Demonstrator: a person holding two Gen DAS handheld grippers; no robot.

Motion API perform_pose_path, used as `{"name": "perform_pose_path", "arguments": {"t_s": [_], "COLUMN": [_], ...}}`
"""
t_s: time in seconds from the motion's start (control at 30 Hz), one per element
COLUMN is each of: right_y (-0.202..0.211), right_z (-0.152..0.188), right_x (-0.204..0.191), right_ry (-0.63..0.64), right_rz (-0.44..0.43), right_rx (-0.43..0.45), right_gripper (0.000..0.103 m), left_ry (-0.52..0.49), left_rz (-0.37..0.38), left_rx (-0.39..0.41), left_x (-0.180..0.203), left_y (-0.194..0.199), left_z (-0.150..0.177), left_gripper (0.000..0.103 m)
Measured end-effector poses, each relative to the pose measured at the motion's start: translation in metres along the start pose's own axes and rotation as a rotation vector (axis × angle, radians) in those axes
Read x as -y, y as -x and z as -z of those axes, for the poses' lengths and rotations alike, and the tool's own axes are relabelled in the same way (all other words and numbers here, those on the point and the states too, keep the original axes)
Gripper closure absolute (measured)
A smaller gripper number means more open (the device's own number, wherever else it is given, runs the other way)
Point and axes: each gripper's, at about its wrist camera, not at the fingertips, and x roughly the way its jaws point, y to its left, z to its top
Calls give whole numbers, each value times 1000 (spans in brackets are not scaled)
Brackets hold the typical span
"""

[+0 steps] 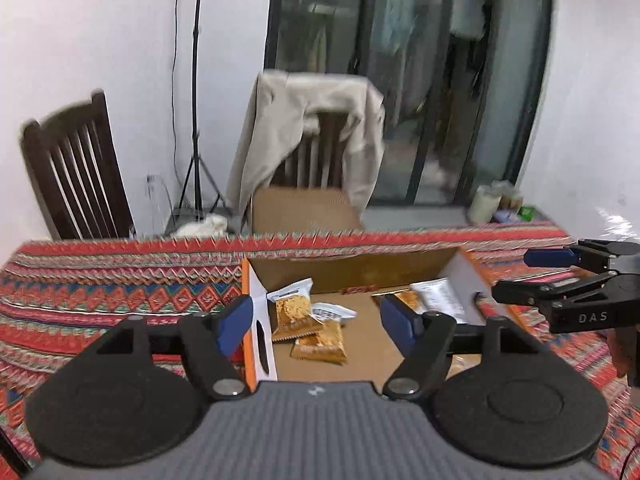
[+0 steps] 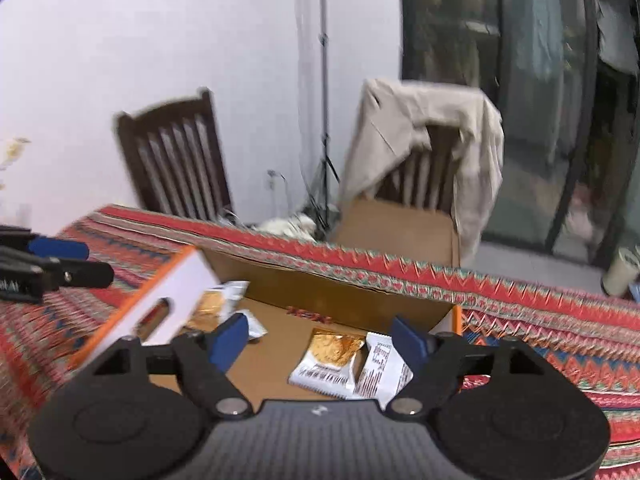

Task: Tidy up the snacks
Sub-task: 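Carry both pumpkin-seed packets into the box and open both grippers, then move both grippers back over the snack pile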

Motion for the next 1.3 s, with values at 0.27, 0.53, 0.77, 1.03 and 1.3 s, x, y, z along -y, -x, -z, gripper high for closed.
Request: {"name": "perform_pose_path", "arguments": {"t_s": [0.27, 0.53, 0.77, 1.03, 1.3], "right_y": [141, 246, 278, 275, 258], "right_z": [57, 144, 221, 292, 303], "right_x": [-20, -47, -73, -99, -112], "right_ry": [61, 46, 45, 47, 77], "right_rz": [-19, -20, 10, 30, 17], "right_rx": [172, 296, 258, 154, 114], "right_gripper": [13, 3, 2, 2, 2], "left_ry": [-24, 28, 51, 98, 87], "left_rz": [16, -25, -59, -83, -69], "left_rx": [198, 253, 176, 73, 36], "left_x": [24, 55, 72, 65, 68], "left_y": [149, 214, 229, 221, 203], "left_z": [73, 172, 244, 284, 288], "left_gripper": [14, 7, 5, 5, 5]}}
